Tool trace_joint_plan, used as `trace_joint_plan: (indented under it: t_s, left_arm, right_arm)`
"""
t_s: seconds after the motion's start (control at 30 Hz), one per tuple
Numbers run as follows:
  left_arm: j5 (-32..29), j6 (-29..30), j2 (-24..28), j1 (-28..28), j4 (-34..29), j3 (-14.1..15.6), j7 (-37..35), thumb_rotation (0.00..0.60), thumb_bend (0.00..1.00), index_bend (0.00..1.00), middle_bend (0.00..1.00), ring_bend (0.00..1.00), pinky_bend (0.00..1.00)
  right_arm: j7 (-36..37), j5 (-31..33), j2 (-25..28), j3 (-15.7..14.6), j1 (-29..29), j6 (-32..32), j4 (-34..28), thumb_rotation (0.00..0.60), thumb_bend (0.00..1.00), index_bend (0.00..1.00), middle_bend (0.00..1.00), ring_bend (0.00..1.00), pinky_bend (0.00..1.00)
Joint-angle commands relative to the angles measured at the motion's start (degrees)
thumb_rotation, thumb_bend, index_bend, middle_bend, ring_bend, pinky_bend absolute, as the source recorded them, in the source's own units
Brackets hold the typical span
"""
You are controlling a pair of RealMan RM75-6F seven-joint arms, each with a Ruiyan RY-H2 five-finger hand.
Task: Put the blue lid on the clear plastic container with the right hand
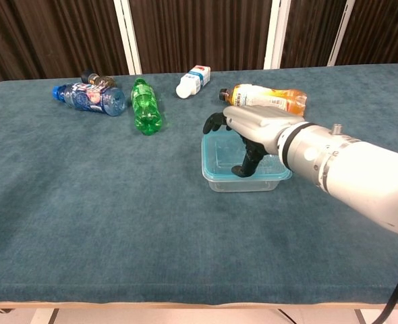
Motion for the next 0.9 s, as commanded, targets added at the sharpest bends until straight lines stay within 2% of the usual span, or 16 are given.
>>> trace_joint_plan:
  t_s: [0.03, 0.9]
  left_arm:
    - [0.0, 0.0, 0.0, 0.0, 0.0, 0.0, -0.1, 0.6, 0.5, 0.21, 0.11, 0.07, 0.35]
    - [0.0, 0.2, 0.1, 0.1, 0.1, 0.0, -0.5, 0.6, 0.5, 0.21, 0.11, 0.07, 0.35]
  right_arm:
    - [0.7, -0.1, -0.2, -0.1, 0.0, -0.6, 0.5, 0.6, 0.45, 0.32, 0.26, 0.19, 0.35]
    - [4.7, 0.2, -0.8, -1.5, -0.1, -5.3, 5.2, 0.6, 0.45, 0.32, 0.26, 0.19, 0.35]
